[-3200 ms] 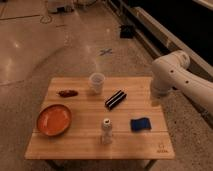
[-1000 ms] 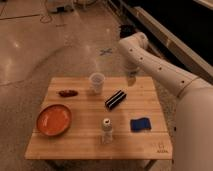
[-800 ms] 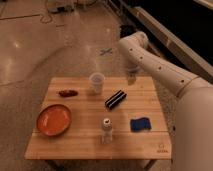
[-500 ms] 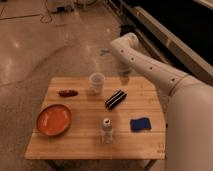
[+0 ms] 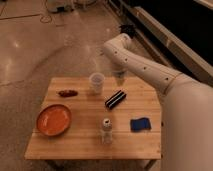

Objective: Move the arm in a circular motion

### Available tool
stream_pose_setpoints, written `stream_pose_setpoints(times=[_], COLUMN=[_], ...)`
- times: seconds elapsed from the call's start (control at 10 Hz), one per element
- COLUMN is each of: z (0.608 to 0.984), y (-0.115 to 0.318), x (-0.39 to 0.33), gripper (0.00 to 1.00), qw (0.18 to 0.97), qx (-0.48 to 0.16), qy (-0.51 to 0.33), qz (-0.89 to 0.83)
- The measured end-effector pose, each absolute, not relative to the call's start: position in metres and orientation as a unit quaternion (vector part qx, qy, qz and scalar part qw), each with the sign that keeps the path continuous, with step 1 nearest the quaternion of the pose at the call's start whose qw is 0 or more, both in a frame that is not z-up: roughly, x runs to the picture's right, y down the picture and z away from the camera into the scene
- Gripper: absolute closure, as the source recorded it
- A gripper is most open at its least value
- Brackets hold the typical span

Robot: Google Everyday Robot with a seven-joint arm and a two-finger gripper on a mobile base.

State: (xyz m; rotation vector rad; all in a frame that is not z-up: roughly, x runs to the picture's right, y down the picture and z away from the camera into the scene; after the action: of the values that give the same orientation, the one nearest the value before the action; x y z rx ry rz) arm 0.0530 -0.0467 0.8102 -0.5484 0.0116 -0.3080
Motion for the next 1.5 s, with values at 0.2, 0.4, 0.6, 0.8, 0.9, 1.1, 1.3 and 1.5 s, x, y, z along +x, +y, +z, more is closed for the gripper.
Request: stream_pose_setpoints(times=[0.2, 0.4, 0.6, 0.8, 0.9, 1.1, 1.3, 1.5], z=[0.803, 0.799, 0.794, 0.784, 0.779, 0.779, 0.776, 0.773], y=[-0.038, -0.035, -0.031, -0.019, -0.011, -0.013, -0.006, -0.001], x=[0.05, 0.04, 0.024, 0.031, 0.033, 0.018, 0.005, 0.014], gripper=[0.59, 0.59, 0.59, 0.59, 0.59, 0.59, 0.59, 0.59], qw=[0.949, 0.949, 0.945, 0.944, 0.944, 0.945, 0.944, 0.944], qx=[-0.271, -0.269, -0.267, -0.266, -0.268, -0.265, -0.267, -0.267], qy=[0.01, 0.007, 0.001, 0.004, 0.005, 0.003, 0.005, 0.006], qz=[-0.159, -0.163, -0.187, -0.194, -0.191, -0.191, -0.193, -0.194])
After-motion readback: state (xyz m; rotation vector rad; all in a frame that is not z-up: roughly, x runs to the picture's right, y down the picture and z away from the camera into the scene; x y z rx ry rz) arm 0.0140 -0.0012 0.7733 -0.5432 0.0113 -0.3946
